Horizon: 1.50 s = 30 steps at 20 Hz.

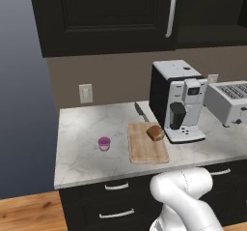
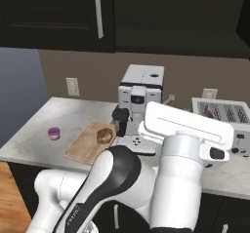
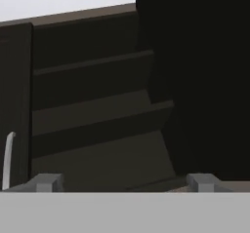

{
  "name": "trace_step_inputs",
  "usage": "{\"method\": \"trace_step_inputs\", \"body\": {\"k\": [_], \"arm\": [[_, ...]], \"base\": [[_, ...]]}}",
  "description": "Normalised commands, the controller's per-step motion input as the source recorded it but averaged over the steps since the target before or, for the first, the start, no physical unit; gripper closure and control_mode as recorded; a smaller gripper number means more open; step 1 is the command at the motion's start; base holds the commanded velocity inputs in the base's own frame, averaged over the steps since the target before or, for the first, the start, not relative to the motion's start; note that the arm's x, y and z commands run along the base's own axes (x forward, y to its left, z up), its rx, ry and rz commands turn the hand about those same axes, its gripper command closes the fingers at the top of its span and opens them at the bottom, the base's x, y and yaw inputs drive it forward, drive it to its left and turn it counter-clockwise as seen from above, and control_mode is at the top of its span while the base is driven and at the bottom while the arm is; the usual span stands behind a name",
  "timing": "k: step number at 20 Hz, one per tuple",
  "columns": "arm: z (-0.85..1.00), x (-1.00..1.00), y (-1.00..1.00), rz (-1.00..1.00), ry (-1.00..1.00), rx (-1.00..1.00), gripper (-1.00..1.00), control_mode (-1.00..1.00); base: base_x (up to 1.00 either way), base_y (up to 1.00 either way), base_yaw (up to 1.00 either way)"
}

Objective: Pick the bread, place it on the cutting board, pick the jam, place it on the counter, and close the cabinet.

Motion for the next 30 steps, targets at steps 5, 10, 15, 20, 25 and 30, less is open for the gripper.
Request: {"method": "trace_step_inputs", "body": {"k": [5, 10, 15, 20, 25, 30], "arm": [[-0.19, -0.07, -0.34, 0.0, -0.08, 0.0, -1.0, -1.0], [-0.27, 0.0, -0.17, 0.0, -0.19, 0.01, -1.0, -1.0], [-0.29, 0.0, -0.15, 0.0, -0.22, 0.05, -1.0, -1.0], [-0.18, 0.0, -0.2, 0.0, -0.19, 0.07, -1.0, -1.0], [-0.04, 0.0, -0.26, 0.0, -0.15, 0.11, -1.0, -1.0], [0.0, 0.0, -0.38, 0.0, -0.08, 0.15, -1.0, -1.0]], "base": [[0.0, 0.0, 0.0], [0.0, 0.0, 0.0], [0.0, 0.0, 0.0], [0.0, 0.0, 0.0], [0.0, 0.0, 0.0], [0.0, 0.0, 0.0]]}}
